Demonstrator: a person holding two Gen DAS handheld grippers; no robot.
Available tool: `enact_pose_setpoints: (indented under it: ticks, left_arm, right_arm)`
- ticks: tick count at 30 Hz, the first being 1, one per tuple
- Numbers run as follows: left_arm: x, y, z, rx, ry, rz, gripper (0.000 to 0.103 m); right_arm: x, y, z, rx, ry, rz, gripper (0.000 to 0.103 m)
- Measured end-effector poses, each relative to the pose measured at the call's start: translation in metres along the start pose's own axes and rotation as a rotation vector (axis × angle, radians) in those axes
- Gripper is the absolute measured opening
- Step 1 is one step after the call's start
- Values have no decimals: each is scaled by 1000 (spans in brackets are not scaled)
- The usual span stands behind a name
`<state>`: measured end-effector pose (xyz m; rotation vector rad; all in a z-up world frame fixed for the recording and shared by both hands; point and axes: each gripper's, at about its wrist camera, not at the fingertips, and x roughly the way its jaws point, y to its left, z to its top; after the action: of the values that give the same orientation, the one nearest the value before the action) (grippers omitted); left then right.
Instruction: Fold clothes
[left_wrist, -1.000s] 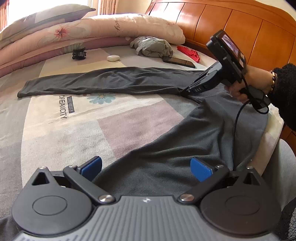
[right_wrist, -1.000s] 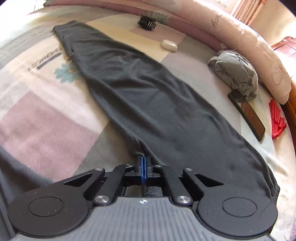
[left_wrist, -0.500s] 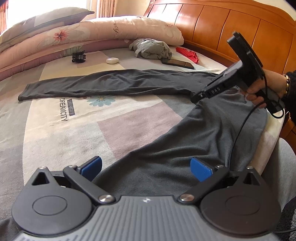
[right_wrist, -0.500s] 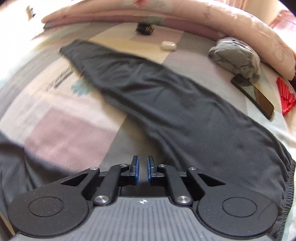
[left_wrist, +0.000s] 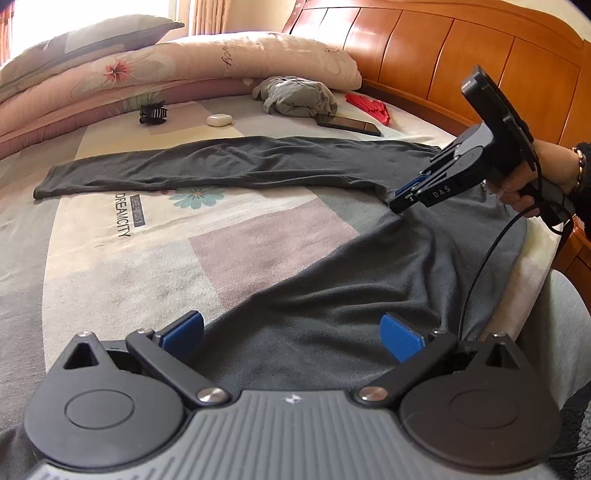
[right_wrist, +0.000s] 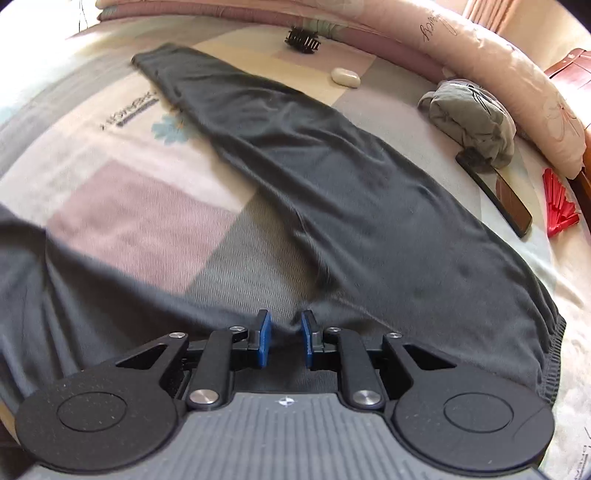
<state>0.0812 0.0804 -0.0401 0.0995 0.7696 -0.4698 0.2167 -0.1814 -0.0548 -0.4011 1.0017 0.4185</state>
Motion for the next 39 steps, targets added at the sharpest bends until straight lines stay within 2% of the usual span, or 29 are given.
enact_pose_setpoints:
  ticks: [3,13,17,19,24,30,31,32,34,39]
  left_arm:
    - [0,0,0,1,3,3,101]
    - [2,-3,2,4,10,-1,101]
    - [-3,-7,3,12,0,-6,101]
    - [-5,-7,3,13,-1,-9,101]
    - [-3,-5,3,16,13,6,101]
    - [1,-3,3,11,22,9,101]
    - [2,-3,3,10,24,9,101]
    - [3,-3,3,9,27,9,101]
    - [5,-3,4,8,32,10,101]
    - [8,-2,5,14,45,16,101]
  right_arm:
    - [13,0,5,7,62,6,21]
    - [19,-6,9,25,68,32,24]
    - [19,-2,13,-18,37,35,25]
    - [14,3,9,-84,39,28,26]
    - [7,28,-5,-373,6,-27,27]
    - [12,39,3,-671,65,34,26]
    - [13,41,4,-721,75,45,21]
    - [14,41,6,-751,86,62,7]
    - [17,36,11,-726,98,116,6]
    - [16,11,31,-514,-9,141,2]
